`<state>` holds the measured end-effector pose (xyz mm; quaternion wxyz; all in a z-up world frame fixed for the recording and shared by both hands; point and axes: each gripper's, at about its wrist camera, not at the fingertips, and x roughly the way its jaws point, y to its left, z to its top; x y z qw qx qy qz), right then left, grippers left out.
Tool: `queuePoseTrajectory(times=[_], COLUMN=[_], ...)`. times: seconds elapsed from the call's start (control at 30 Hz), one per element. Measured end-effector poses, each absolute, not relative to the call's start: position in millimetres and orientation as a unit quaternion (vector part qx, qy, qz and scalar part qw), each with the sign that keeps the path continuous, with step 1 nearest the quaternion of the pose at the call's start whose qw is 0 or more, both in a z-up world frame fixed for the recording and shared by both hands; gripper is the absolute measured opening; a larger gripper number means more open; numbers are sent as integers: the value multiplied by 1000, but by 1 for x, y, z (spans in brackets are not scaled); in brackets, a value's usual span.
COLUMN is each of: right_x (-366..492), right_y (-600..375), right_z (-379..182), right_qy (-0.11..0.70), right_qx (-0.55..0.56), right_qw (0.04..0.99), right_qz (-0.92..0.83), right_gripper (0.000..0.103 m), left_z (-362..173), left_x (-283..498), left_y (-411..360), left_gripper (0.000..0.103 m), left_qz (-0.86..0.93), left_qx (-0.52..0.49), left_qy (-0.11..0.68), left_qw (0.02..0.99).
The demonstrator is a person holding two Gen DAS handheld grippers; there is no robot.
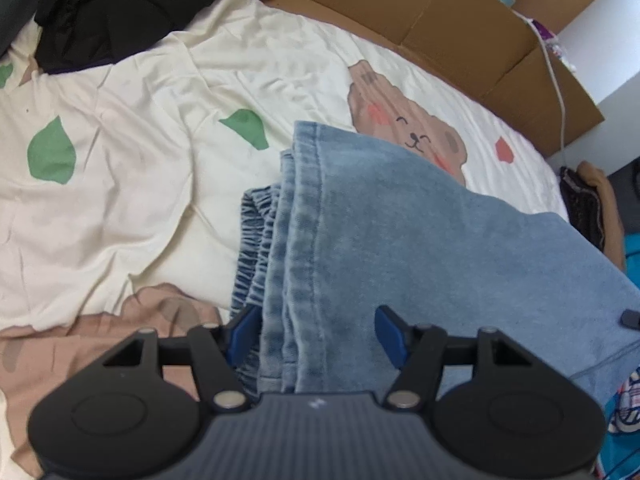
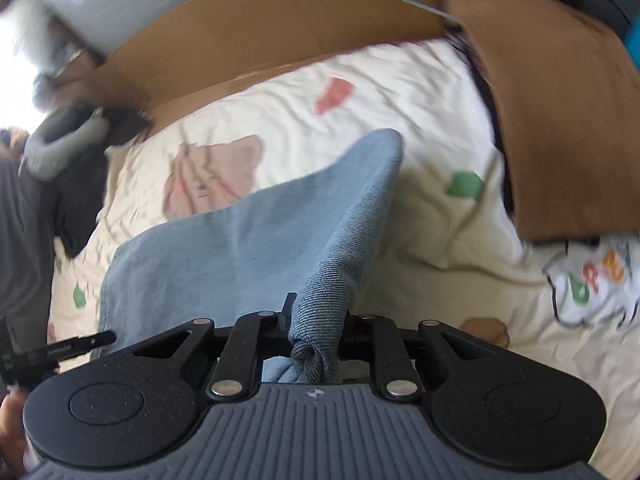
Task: Fold clothes
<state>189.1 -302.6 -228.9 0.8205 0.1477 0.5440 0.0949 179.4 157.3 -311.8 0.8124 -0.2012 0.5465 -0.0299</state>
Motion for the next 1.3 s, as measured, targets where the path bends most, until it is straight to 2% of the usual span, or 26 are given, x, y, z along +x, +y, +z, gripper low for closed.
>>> queuePoseTrajectory(times=[0.27, 0.5, 0.97, 1.3], right_x=[206, 208, 190, 170], right_y=[-220, -155, -37, 11], right_z=[-178, -151, -134, -162], right_qy=[545, 540, 530, 513], right_qx=[28, -49, -191, -191], right_qw=[826, 824, 800, 810], right_qz=[142, 164, 204, 211], right_gripper=[16, 16, 16, 15], left_z=[-321, -332, -345, -345], left_x=[171, 163, 151, 145], left_y=[174, 192, 213, 247], left_gripper=[55, 39, 37, 33], left_qz=[-40, -45, -65, -59], left_qx=[-243, -284, -346, -399], left_qy=[530, 522, 501, 477], left_qw=[811, 803, 790, 781])
